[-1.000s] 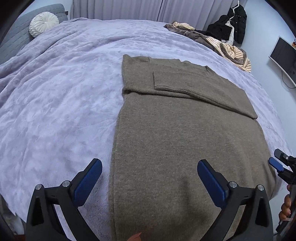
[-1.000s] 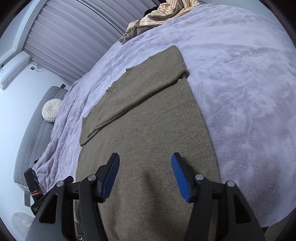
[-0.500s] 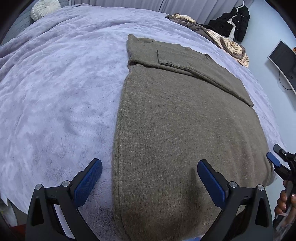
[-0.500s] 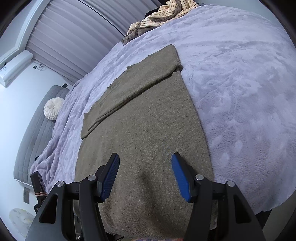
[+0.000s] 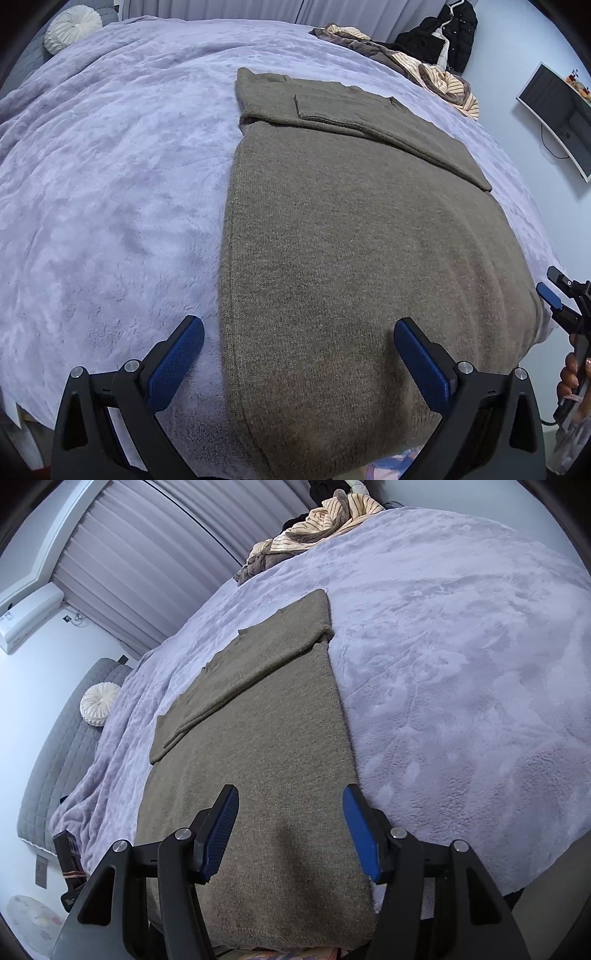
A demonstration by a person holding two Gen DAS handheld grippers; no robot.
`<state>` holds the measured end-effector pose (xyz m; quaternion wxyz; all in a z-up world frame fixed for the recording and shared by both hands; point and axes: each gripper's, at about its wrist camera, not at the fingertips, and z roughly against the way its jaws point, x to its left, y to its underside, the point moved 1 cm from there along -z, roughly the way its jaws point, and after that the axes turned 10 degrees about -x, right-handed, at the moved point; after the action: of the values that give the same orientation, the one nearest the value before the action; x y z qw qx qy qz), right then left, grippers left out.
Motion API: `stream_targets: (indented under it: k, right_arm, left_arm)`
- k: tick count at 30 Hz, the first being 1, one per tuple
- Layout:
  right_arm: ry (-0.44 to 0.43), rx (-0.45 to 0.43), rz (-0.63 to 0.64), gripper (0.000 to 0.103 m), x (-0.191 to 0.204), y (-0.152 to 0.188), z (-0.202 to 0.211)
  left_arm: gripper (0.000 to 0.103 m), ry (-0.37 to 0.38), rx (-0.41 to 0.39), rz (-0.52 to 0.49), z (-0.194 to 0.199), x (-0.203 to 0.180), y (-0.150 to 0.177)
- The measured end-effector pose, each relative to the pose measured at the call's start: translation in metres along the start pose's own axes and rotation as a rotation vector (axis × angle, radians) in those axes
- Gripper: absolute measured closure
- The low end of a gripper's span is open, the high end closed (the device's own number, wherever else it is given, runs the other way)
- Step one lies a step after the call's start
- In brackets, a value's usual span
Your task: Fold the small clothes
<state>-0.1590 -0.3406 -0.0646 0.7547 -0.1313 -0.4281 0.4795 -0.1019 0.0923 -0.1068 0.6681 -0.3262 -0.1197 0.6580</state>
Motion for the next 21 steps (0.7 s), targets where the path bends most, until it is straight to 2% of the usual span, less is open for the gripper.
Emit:
stream_targets:
  k: [4, 13, 17, 21]
  right_arm:
    - [-0.017, 0.027, -0.010, 0.041, -0.012, 0.005, 0.007]
    - [-0.166, 0.155, -0.030, 0.041, -0.033, 0.035, 0.018]
    - [-0.205, 0.234, -0.061, 0.041, -0.043, 0.050, 0.012]
    - [-0.228, 0.273, -0.068, 0.041, -0.045, 0.058, 0.003]
  left_arm:
    - [0.000, 0.050, 0.027, -0.002, 0.003, 0.006, 0.004]
    - [0.000, 0.244, 0.108, 0.002, 0.014, 0.015, 0.018]
    - [0.000, 0.319, 0.178, -0.023, 0.018, 0.015, 0.023]
    - [0.000, 0.386, 0.251, -0.048, 0.018, 0.009, 0.024]
